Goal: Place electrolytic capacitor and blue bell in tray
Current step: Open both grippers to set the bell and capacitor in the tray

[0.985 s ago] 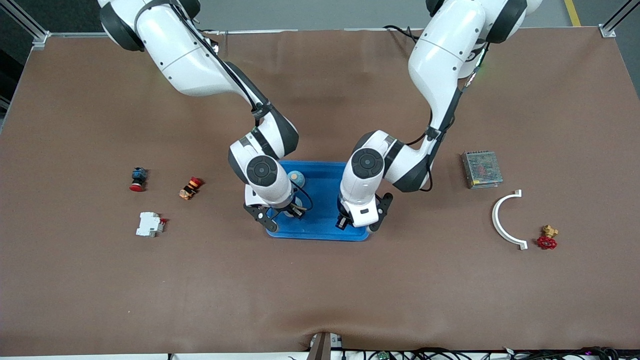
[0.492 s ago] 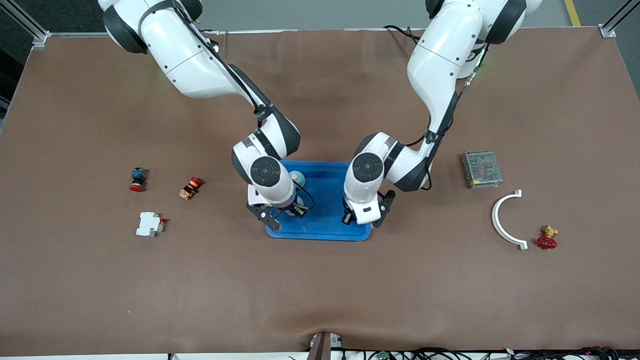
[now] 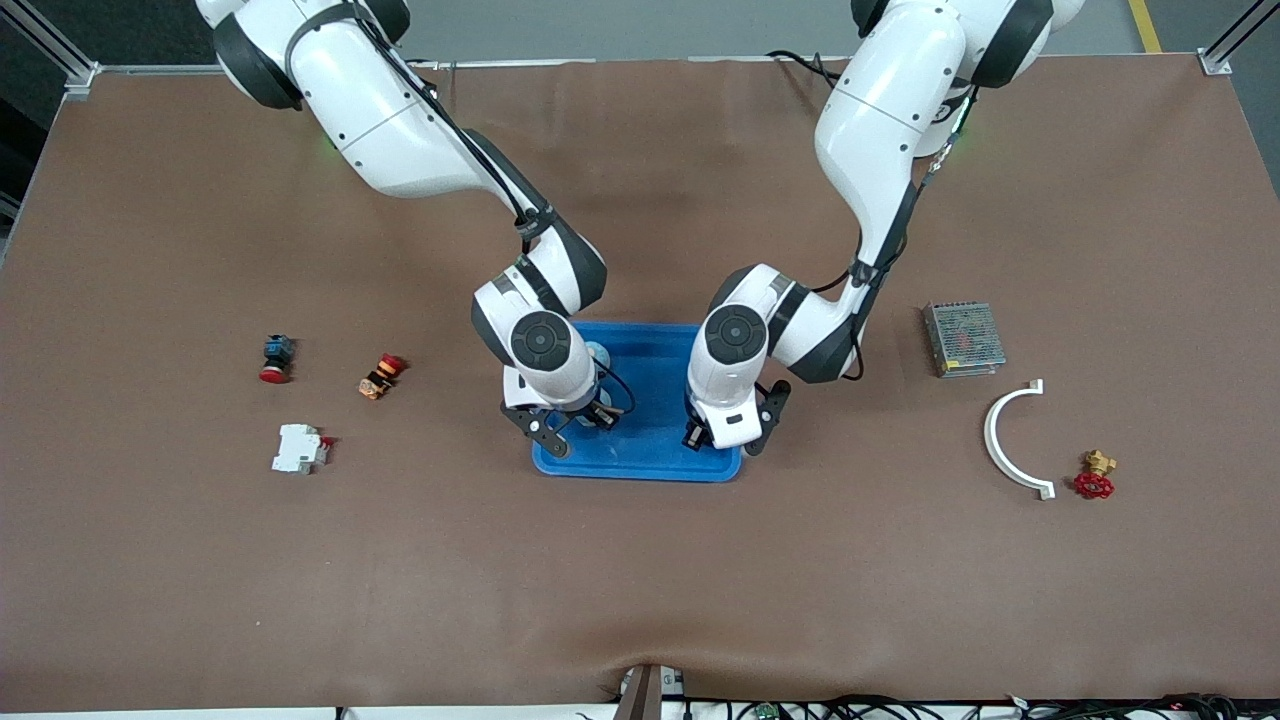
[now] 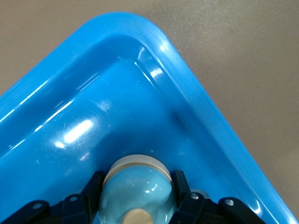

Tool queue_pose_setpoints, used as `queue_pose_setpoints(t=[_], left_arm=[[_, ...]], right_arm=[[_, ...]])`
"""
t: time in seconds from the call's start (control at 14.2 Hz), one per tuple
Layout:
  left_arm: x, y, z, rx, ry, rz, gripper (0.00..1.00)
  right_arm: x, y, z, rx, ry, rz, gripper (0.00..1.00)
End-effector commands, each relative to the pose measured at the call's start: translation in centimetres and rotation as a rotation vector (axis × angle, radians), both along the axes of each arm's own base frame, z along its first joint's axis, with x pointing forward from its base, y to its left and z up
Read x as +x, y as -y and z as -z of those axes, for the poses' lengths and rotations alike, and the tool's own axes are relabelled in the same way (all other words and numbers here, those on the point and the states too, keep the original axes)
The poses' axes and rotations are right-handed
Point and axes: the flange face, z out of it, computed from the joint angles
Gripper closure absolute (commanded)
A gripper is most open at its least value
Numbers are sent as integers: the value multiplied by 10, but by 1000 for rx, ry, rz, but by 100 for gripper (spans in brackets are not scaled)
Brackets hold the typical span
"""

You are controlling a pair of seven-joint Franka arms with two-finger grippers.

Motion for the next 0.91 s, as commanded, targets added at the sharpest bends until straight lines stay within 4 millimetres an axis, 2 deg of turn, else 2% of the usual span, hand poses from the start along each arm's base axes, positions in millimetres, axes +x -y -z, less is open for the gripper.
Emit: queue_pose_setpoints(t=[0.0, 0.35, 0.49, 0.56, 0.63, 0.7, 0.84], left_arm=[[3, 0, -32, 9, 29, -7, 0], [15, -7, -113, 10, 45, 7, 0], [23, -26, -141, 12, 47, 39, 0], [24, -32, -157, 14, 48, 58, 0], [22, -36, -170, 21, 40, 83, 0], [27, -51, -186, 24, 37, 95, 0], [34, -77, -210, 25, 18, 128, 0]], right_arm=[[-1, -3, 1, -7, 10, 11, 100], [-3, -7, 11, 2, 20, 13, 100], [-3, -7, 11, 2, 20, 13, 100], [-3, -7, 10, 3, 22, 13, 74], [-3, -7, 10, 3, 22, 15, 14], [-2, -6, 9, 1, 23, 13, 0], [-2, -6, 8, 1, 25, 12, 0]])
